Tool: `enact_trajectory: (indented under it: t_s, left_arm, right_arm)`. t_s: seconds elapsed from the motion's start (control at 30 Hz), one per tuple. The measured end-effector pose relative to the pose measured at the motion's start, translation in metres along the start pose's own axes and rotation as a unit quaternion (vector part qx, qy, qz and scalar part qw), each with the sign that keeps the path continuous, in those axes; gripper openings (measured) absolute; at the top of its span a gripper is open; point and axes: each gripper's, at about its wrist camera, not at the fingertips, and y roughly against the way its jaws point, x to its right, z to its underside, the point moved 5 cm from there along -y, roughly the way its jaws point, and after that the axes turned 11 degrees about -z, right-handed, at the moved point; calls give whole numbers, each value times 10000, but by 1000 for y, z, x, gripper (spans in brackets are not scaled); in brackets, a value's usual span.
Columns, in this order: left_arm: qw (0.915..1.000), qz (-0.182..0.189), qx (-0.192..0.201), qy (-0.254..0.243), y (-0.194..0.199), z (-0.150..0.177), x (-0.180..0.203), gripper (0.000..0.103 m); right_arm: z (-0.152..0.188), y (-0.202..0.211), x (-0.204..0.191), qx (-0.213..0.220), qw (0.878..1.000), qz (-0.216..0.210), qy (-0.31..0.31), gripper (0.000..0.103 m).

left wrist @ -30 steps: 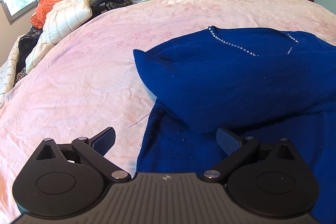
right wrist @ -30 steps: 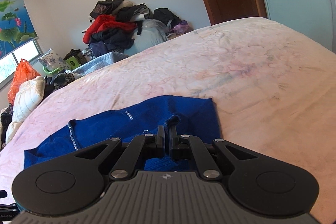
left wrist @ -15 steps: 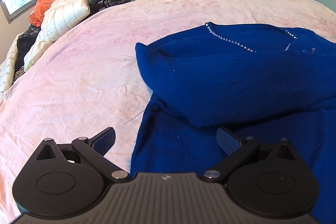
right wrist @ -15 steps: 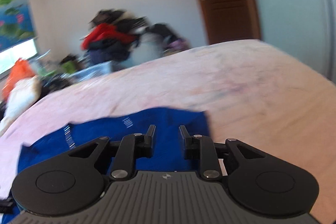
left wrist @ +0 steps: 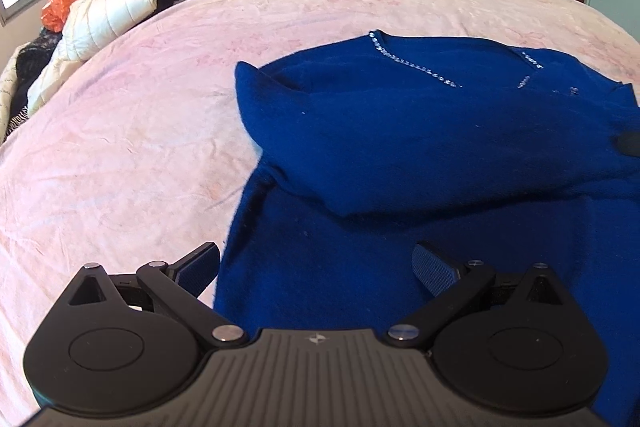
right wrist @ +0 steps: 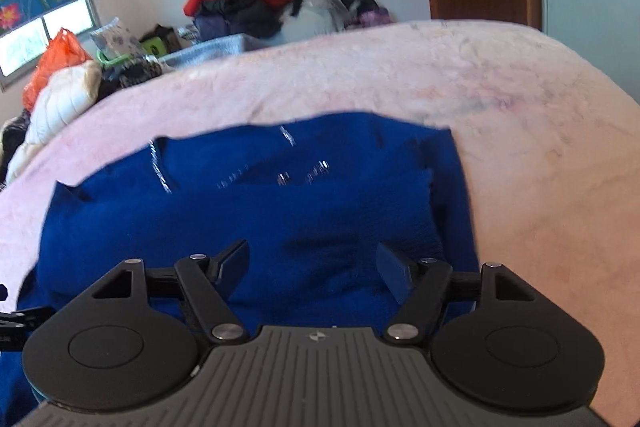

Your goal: Fold small clothes

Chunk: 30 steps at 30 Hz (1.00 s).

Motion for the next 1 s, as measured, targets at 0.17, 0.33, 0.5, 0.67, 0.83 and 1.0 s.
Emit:
enact_trajectory:
  t_s: [0.17,0.33,0.5,0.67,0.83,1.0]
  left_arm:
    - [10000,48,-13,-1,9,7,1,103]
    - [9999,119,-51,20,18,14,2,103]
    - [9998,165,-102,-17,26,21,4,103]
    - [9996,235,-157,-60,36,30,5,103]
    - [9992,288,-256,-140,43,41,7,103]
    - [9989,318,-254,-248,51,48,10,103]
  right_arm:
    - [3,32,-5,289,9986,-378,-224,80]
    - [8,65,-14,357,9979,-530,-41,89]
    - [16,96,-20,305,9969,-711,128,93]
    - [29,122,-25,224,9953,-927,132,94]
    - [47,140,-34,104,9936,-1118,87,95]
    - [67,149,-49,-37,9920,-1253,112,96]
